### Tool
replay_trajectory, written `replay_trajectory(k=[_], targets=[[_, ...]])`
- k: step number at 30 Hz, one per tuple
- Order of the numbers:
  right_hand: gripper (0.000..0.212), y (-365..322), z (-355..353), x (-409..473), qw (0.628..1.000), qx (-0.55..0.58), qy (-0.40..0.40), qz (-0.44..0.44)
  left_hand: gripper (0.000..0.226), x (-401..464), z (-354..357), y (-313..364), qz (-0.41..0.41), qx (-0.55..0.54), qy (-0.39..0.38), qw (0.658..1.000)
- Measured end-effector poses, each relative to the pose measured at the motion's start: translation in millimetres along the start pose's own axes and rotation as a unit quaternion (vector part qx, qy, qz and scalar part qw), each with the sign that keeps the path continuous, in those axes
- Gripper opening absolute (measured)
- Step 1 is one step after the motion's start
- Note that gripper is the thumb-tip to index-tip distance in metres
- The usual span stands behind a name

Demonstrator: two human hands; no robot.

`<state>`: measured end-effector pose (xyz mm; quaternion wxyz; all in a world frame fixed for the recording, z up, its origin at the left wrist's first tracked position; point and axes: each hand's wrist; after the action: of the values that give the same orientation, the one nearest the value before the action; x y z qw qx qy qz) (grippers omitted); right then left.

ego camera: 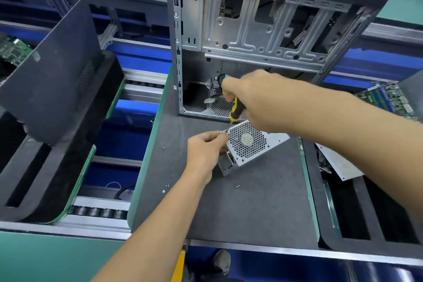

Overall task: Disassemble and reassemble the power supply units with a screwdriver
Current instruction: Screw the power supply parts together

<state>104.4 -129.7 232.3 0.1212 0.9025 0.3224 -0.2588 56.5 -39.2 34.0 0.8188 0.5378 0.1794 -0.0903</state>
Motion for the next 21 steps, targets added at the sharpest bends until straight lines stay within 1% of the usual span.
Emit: replay_trajectory(k=[2, 4, 7, 9, 11, 13, 15, 16, 17, 18, 19, 20, 21], targets=[[0.017, -2.2, -2.2, -1.9, 0.997, -0.059, 0.048, -0.025, 0.010, -0.5, 0.8, -1.6, -0.002, -0.004, -0.002, 1.000], [0.015, -3.2, -6.5, -2.2, 0.993, -0.099, 0.063, -0.025, 0.010, -1.1, 1.5, -3.1, 0.001, -0.001, -0.004, 1.000], [0.019, -1.4, -11.6, 0.3, 0.989, -0.129, 0.067, 0.006, 0.009, -0.3, -0.1, -3.5, -0.001, 0.003, -0.002, 1.000], [0.022, 3.0, -13.2, 1.6, 0.989, -0.138, 0.054, 0.023, 0.010, 0.9, -3.2, -2.9, -0.002, 0.008, -0.008, 1.000], [0.026, 9.5, -13.2, 2.2, 0.992, -0.118, 0.039, 0.033, 0.011, 2.9, -9.2, -1.8, -0.005, 0.018, -0.022, 1.000], [0.033, 19.5, -10.5, 1.9, 0.996, -0.077, 0.033, 0.033, 0.011, 3.1, -16.0, 2.6, -0.003, 0.019, -0.058, 0.998], [0.036, 30.8, -4.2, 0.0, 0.998, -0.029, 0.047, 0.016, 0.017, 1.2, -25.5, 6.9, -0.003, 0.015, -0.099, 0.995], [0.035, 36.7, -0.5, -1.5, 0.998, -0.006, 0.060, 0.006, 0.020, -0.5, -32.9, 6.5, 0.000, 0.017, -0.105, 0.994], [0.034, 42.8, 3.0, -3.9, 0.997, 0.018, 0.074, 0.001, 0.019, -3.7, -42.1, 4.3, 0.006, 0.037, -0.093, 0.995], [0.034, 49.6, 6.1, -6.6, 0.995, 0.043, 0.090, -0.001, 0.016, -8.1, -52.5, 0.2, 0.017, 0.093, -0.065, 0.993], [0.035, 56.8, 9.3, -9.3, 0.992, 0.069, 0.107, 0.000, 0.012, -13.4, -64.0, -5.8, 0.036, 0.190, -0.035, 0.980], [0.034, 63.2, 12.4, -11.2, 0.988, 0.091, 0.126, 0.000, 0.010, -20.1, -75.1, -14.5, 0.060, 0.306, -0.023, 0.950], [0.034, 67.9, 15.7, -12.4, 0.984, 0.112, 0.141, 0.001, 0.011, -27.2, -85.4, -24.4, 0.081, 0.422, -0.038, 0.902]])
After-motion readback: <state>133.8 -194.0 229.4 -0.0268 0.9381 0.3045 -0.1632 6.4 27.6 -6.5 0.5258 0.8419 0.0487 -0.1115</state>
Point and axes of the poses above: each hand's wrist, its own x-axis towards the middle knuckle, its own z-axis out of the palm, y = z × x, and after that the axes turned 15 degrees about -y, right-handed
